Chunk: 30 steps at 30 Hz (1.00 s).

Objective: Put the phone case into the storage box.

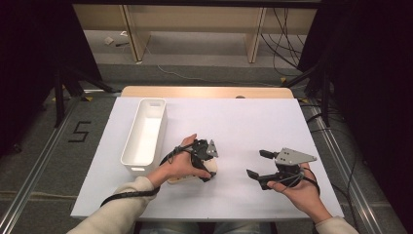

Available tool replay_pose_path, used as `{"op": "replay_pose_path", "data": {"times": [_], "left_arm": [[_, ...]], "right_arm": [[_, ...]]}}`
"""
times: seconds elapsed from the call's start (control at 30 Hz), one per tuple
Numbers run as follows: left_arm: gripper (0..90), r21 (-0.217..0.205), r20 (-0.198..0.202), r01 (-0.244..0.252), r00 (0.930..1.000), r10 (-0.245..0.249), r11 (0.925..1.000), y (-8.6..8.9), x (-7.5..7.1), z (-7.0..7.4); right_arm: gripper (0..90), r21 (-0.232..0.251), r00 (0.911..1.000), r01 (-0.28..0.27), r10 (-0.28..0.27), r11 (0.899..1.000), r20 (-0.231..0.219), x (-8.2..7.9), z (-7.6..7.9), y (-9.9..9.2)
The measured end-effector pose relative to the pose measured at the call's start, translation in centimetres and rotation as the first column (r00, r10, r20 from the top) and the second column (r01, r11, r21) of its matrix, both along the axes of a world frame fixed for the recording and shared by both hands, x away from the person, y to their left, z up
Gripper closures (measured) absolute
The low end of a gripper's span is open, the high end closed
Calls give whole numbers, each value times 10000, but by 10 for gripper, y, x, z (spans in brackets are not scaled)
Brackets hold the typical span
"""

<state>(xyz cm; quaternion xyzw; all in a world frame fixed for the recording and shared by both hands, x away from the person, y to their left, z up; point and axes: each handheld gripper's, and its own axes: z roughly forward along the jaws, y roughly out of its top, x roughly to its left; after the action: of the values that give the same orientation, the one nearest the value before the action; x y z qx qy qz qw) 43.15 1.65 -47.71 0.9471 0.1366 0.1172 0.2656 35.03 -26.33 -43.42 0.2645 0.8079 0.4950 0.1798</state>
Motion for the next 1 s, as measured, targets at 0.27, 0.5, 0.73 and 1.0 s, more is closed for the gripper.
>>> {"op": "replay_pose_path", "data": {"times": [0.27, 0.5, 0.73, 1.0], "left_arm": [[70, 116, -203, 74, 9998, -72, 9999, -2, 3, 0], [59, 244, -446, 212, 9988, -201, 9995, -3, 9, 0], [49, 354, -619, 351, 9975, -328, 9988, -4, 12, 0], [44, 313, -911, 366, 9953, -336, 9988, -3, 16, -1]], "right_arm": [[176, 23, 10000, -20, 20, 10000, 3, 0, 0, 0], [176, 0, 10000, -20, 20, 10000, -18, 0, 0, 0], [176, -5, 10000, -30, 30, 10000, -18, 0, 0, 0], [176, -11, 10000, -36, 36, 10000, -29, 0, 0, 0]]}}
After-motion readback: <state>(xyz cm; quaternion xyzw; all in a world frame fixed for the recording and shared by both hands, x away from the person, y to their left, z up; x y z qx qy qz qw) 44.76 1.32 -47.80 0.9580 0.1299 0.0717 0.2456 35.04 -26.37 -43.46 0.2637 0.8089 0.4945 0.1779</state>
